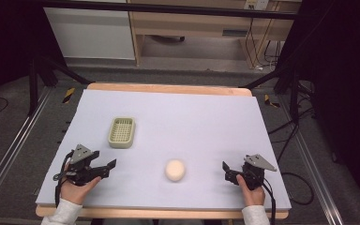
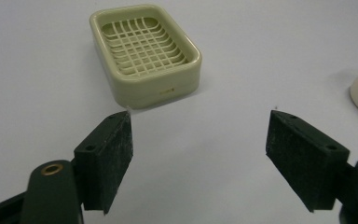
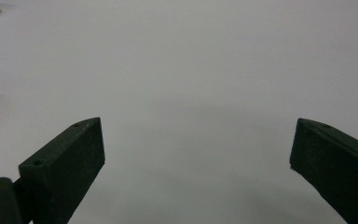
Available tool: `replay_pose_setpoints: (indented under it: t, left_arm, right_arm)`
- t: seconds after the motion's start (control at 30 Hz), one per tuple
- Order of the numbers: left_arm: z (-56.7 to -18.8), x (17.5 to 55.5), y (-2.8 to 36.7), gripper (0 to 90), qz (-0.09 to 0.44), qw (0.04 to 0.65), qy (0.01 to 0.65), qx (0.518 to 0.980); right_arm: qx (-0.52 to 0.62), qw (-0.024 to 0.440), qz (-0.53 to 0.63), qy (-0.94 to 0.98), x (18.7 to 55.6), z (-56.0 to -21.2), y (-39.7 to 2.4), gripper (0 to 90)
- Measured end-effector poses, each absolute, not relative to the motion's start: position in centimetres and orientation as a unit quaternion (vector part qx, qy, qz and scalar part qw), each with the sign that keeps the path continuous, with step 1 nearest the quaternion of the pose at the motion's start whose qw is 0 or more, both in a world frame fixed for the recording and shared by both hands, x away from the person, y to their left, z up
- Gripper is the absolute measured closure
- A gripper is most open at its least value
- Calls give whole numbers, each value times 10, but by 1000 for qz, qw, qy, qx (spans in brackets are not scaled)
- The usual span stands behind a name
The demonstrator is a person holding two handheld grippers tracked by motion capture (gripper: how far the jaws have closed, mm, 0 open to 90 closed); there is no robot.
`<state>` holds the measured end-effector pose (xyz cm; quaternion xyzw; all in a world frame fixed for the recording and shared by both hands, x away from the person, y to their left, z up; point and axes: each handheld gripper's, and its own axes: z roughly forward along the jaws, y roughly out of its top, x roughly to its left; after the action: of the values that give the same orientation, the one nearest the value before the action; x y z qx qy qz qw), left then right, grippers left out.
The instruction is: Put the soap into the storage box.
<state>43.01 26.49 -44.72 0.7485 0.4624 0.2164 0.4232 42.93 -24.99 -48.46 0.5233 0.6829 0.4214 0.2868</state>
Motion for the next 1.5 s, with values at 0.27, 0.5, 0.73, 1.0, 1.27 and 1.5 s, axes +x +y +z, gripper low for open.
replay_pose_setpoints:
  t: [0.27, 0.5, 0.73, 1.0, 1.27, 1.5]
  left_arm:
    - [-445, 430, 256, 226, 214, 427, 453, 753]
    - [-446, 431, 247, 225, 212, 425, 444, 759]
    - [-447, 432, 237, 223, 207, 420, 432, 771]
    - [-445, 432, 224, 220, 207, 422, 417, 778]
    - [-438, 434, 212, 215, 202, 431, 403, 782]
    - [-427, 436, 205, 212, 201, 439, 392, 783]
  right_arm:
    - [525, 284, 421, 683, 430, -483, -250, 36]
    - [513, 292, 426, 686, 429, -478, -247, 35]
    - [515, 291, 424, 686, 431, -474, -246, 36]
    - [515, 291, 426, 685, 434, -472, -246, 32]
    - [518, 288, 421, 687, 437, -471, -243, 31]
    - [527, 292, 415, 682, 439, -470, -243, 31]
